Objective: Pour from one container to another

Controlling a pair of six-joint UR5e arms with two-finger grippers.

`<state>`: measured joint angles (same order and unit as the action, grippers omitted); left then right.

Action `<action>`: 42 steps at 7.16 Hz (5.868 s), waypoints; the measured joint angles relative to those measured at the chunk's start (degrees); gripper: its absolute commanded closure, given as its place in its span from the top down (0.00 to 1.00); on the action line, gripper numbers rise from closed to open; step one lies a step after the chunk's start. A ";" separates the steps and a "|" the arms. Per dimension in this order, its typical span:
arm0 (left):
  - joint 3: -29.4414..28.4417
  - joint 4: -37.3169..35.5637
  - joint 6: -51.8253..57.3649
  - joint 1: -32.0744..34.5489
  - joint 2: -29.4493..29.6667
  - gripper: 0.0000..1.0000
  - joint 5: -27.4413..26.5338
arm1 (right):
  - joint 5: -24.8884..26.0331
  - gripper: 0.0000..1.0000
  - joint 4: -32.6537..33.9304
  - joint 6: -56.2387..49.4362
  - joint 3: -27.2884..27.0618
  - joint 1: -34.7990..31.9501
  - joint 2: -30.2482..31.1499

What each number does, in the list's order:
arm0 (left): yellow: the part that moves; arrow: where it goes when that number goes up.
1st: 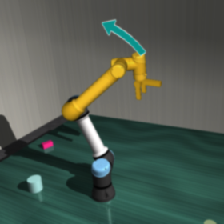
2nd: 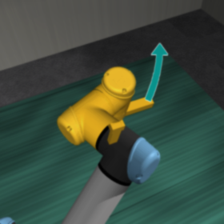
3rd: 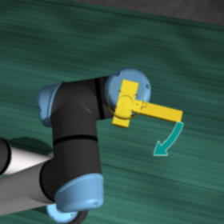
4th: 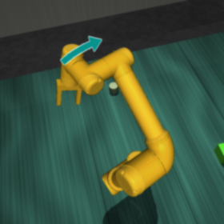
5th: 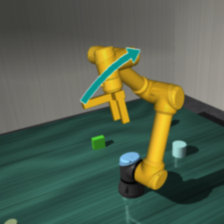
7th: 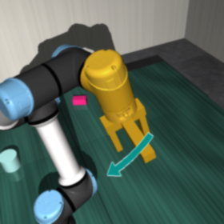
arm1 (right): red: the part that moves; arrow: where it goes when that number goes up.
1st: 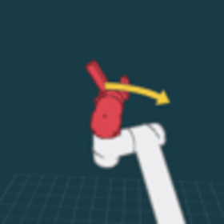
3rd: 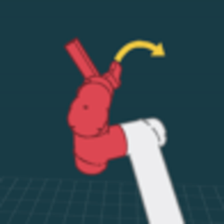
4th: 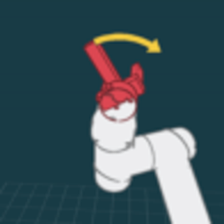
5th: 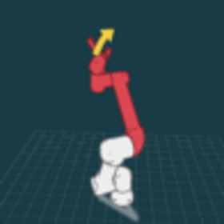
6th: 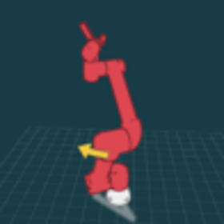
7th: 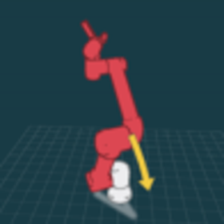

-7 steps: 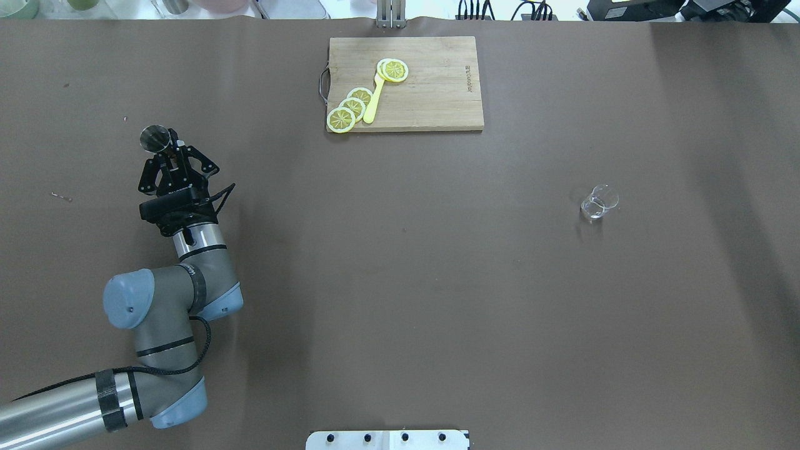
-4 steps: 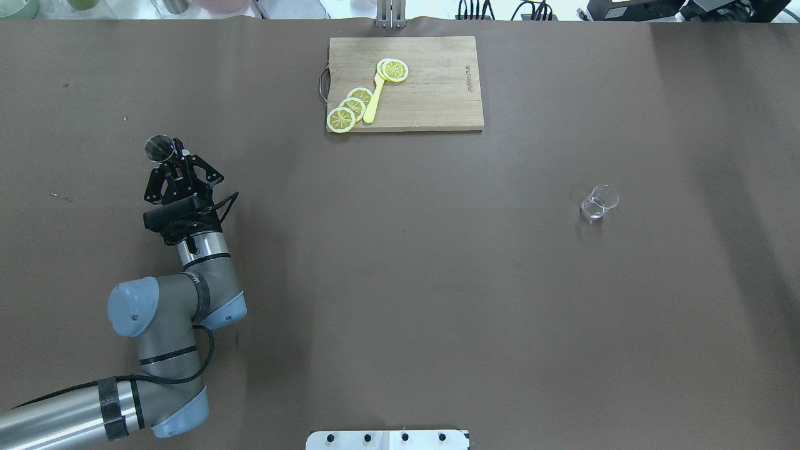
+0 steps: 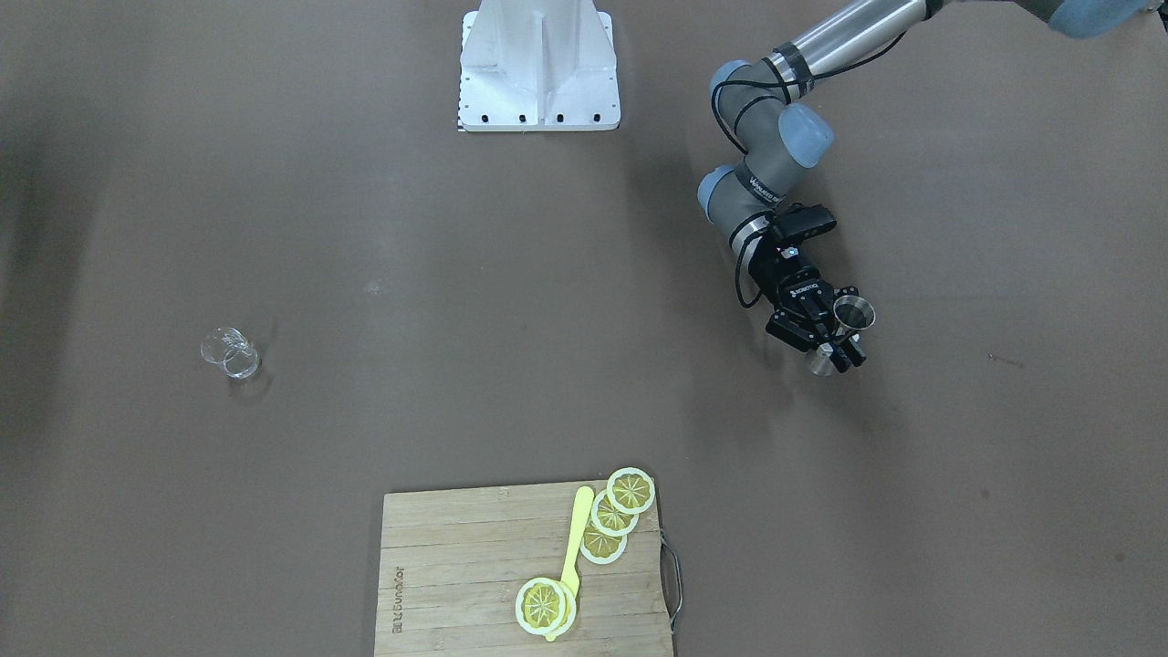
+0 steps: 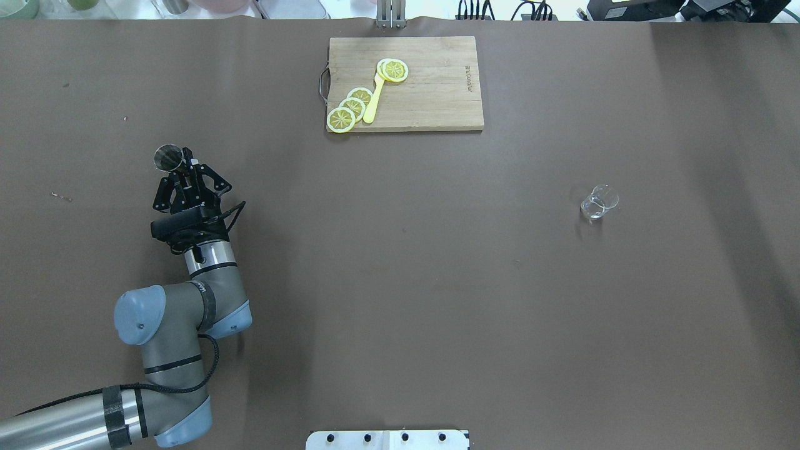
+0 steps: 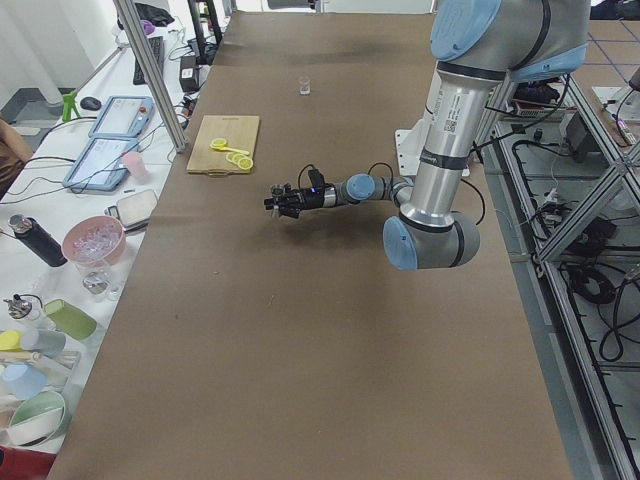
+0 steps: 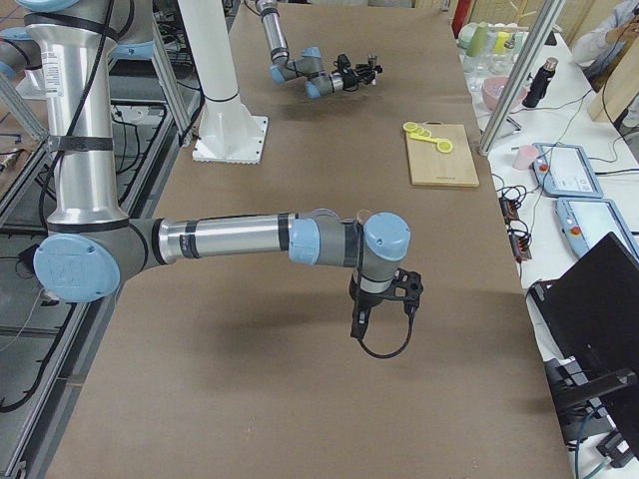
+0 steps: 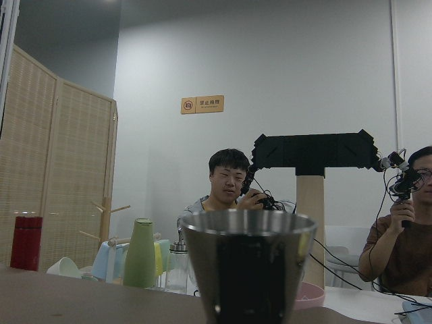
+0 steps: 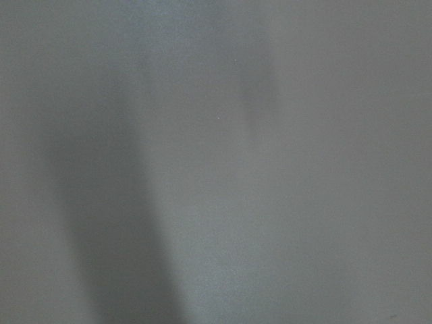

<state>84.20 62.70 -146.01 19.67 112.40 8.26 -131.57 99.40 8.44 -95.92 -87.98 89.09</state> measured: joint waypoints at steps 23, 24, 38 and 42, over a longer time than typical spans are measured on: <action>0.00 -0.03 0.09 -4.92 -0.16 0.43 0.00 | -0.26 1.00 0.00 0.05 0.03 0.00 -0.21; 0.00 -0.03 0.10 -4.95 -0.16 0.43 0.00 | -0.26 1.00 0.00 0.08 0.03 0.00 -0.22; 2.12 -0.73 0.25 -5.84 -0.59 0.99 -0.24 | -0.61 1.00 0.05 0.09 -1.55 0.01 -0.15; 3.18 -2.85 0.28 -6.24 -0.61 0.99 -0.59 | -0.70 1.00 0.09 0.09 -2.47 0.00 -0.13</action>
<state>87.38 59.85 -145.72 13.43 111.79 7.67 -132.27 99.49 8.52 -98.38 -87.98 88.97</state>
